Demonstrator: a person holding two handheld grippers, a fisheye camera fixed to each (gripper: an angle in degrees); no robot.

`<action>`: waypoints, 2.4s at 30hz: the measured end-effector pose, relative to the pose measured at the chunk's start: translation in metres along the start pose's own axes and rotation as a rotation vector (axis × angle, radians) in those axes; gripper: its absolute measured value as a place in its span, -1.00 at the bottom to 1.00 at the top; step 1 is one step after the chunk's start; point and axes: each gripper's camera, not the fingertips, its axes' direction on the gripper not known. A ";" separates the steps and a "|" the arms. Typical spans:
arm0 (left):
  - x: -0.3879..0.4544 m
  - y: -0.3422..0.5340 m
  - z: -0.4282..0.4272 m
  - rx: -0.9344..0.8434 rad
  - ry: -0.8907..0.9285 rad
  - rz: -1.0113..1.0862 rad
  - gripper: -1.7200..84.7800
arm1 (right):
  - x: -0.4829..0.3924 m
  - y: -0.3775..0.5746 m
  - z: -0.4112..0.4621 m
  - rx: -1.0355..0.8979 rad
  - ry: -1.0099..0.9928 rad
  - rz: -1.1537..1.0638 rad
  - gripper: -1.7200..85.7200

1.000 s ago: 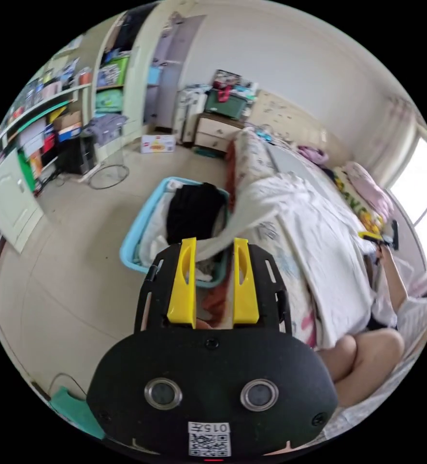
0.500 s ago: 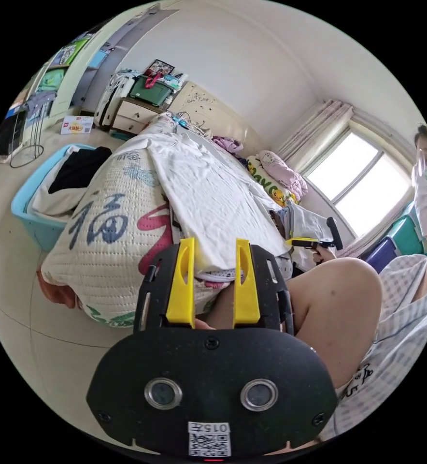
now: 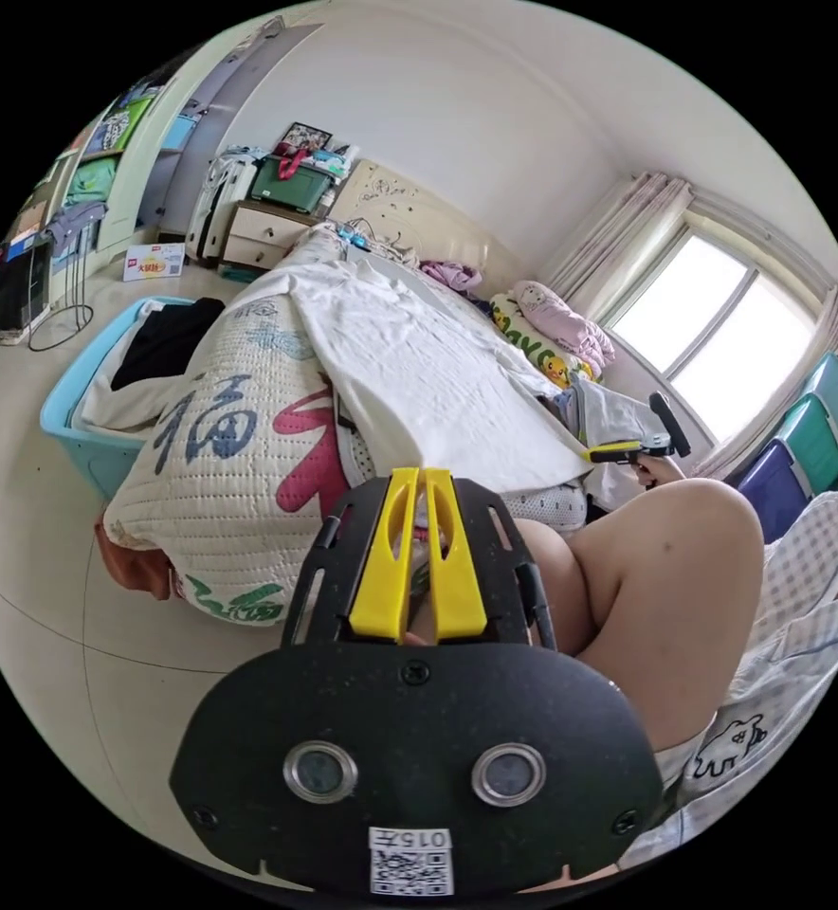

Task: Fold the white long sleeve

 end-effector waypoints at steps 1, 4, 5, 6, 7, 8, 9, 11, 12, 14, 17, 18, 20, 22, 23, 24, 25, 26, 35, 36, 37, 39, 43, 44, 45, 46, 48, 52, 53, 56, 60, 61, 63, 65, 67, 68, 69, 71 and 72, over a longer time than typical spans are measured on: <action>0.000 0.003 -0.007 0.010 -0.008 -0.007 -0.96 | -0.003 0.003 -0.003 -0.010 0.020 -0.016 -0.94; -0.004 0.013 -0.011 -0.014 -0.024 -0.019 -0.95 | -0.008 0.009 0.002 -0.047 0.049 -0.038 -0.92; -0.006 0.016 -0.010 -0.020 -0.031 -0.022 -0.95 | -0.008 0.010 0.005 -0.055 0.047 -0.037 -0.90; -0.008 0.020 -0.006 -0.034 -0.042 -0.031 -0.94 | -0.008 0.010 0.011 -0.065 0.046 -0.026 -0.88; -0.011 0.023 -0.002 -0.042 -0.047 -0.041 -0.92 | -0.007 0.011 0.016 -0.072 0.043 -0.012 -0.86; -0.012 0.024 -0.001 -0.044 -0.048 -0.047 -0.89 | -0.006 0.012 0.017 -0.070 0.038 -0.005 -0.84; -0.013 0.026 -0.003 -0.045 -0.042 -0.059 -0.84 | -0.004 0.016 0.013 -0.055 0.014 0.014 -0.82; -0.016 0.027 -0.012 -0.024 -0.023 -0.073 -0.80 | 0.001 0.026 0.003 -0.016 -0.014 0.045 -0.79; -0.019 0.029 -0.021 0.001 -0.015 -0.084 -0.78 | 0.002 0.036 -0.007 0.026 -0.018 0.062 -0.77; -0.024 0.033 -0.033 0.041 -0.027 -0.111 -0.75 | 0.004 0.051 -0.021 0.099 -0.022 0.098 -0.75; -0.033 0.036 -0.035 0.064 -0.011 -0.149 -0.76 | -0.006 0.070 -0.032 0.209 -0.064 0.112 -0.75; -0.035 0.036 -0.028 0.039 0.010 -0.156 -0.78 | -0.013 0.074 -0.032 0.246 -0.101 0.098 -0.75; -0.034 0.037 -0.018 0.018 0.034 -0.154 -0.92 | -0.027 0.074 -0.026 0.263 -0.167 0.071 -0.75; -0.027 0.042 -0.021 0.052 0.033 -0.143 -0.95 | -0.050 0.073 -0.017 0.254 -0.237 0.015 -0.76; -0.026 0.043 -0.024 0.061 0.027 -0.138 -0.95 | -0.055 0.072 -0.014 0.249 -0.243 0.003 -0.76; -0.023 0.047 -0.031 0.078 0.002 -0.134 -0.96 | -0.065 0.073 -0.009 0.239 -0.237 -0.015 -0.77; -0.022 0.051 -0.038 0.090 -0.015 -0.137 -0.96 | -0.073 0.074 -0.003 0.220 -0.213 -0.026 -0.77; -0.022 0.053 -0.041 0.094 -0.017 -0.142 -0.97 | -0.076 0.075 0.000 0.207 -0.197 -0.030 -0.78; -0.032 0.088 -0.052 0.092 -0.094 -0.227 -0.94 | -0.078 0.109 0.009 0.291 -0.209 0.044 -0.79; -0.032 0.091 -0.054 0.124 -0.043 -0.232 -0.91 | -0.080 0.112 0.008 0.296 -0.199 0.046 -0.79; -0.031 0.093 -0.054 0.148 -0.008 -0.225 -0.83 | -0.083 0.114 0.008 0.302 -0.187 0.050 -0.79; -0.027 0.094 -0.052 0.164 0.001 -0.219 -0.75 | -0.085 0.119 0.008 0.310 -0.177 0.058 -0.79; -0.001 0.094 -0.043 0.170 -0.109 -0.076 -0.71 | -0.084 0.128 0.008 0.328 -0.187 0.089 -0.79; 0.006 0.094 -0.041 0.157 -0.128 -0.042 -0.69 | -0.084 0.129 0.008 0.330 -0.188 0.092 -0.79; 0.019 0.094 -0.037 0.129 -0.163 0.032 -0.67 | -0.084 0.131 0.008 0.332 -0.190 0.098 -0.79; 0.031 0.096 -0.035 0.106 -0.203 0.090 -0.68 | -0.084 0.132 0.008 0.331 -0.189 0.102 -0.79; 0.044 0.105 -0.036 0.105 -0.275 0.143 -0.71 | -0.085 0.134 0.007 0.329 -0.181 0.102 -0.79; 0.057 0.119 -0.042 0.202 -0.369 0.164 -0.72 | -0.085 0.139 0.005 0.340 -0.181 0.117 -0.79; 0.058 0.118 -0.040 0.198 -0.388 0.170 -0.71 | -0.085 0.139 0.005 0.341 -0.182 0.121 -0.79; 0.058 0.115 -0.030 0.174 -0.439 0.178 -0.71 | -0.085 0.142 0.003 0.342 -0.179 0.133 -0.79; 0.054 0.123 -0.051 0.330 -0.352 0.111 -0.78 | -0.083 0.145 0.000 0.345 -0.174 0.138 -0.80; 0.054 0.123 -0.055 0.359 -0.318 0.100 -0.78 | -0.082 0.146 -0.001 0.350 -0.177 0.146 -0.80; 0.051 0.120 -0.052 0.350 -0.300 0.085 -0.78 | -0.081 0.148 -0.002 0.359 -0.178 0.157 -0.80; 0.048 0.117 -0.041 0.298 -0.288 0.077 -0.78 | -0.080 0.149 -0.003 0.366 -0.172 0.164 -0.80; 0.046 0.119 -0.030 0.275 -0.269 0.049 -0.84 | -0.078 0.149 -0.006 0.365 -0.167 0.165 -0.80; 0.047 0.121 -0.031 0.286 -0.274 0.044 -0.87 | -0.077 0.149 -0.007 0.364 -0.166 0.164 -0.80; 0.050 0.125 -0.034 0.302 -0.306 0.043 -0.91 | -0.075 0.149 -0.008 0.361 -0.167 0.162 -0.80; 0.055 0.128 -0.040 0.307 -0.367 0.061 -0.94 | -0.071 0.148 -0.010 0.357 -0.170 0.159 -0.80; 0.059 0.129 -0.044 0.295 -0.384 0.082 -0.95 | -0.069 0.148 -0.012 0.355 -0.170 0.156 -0.80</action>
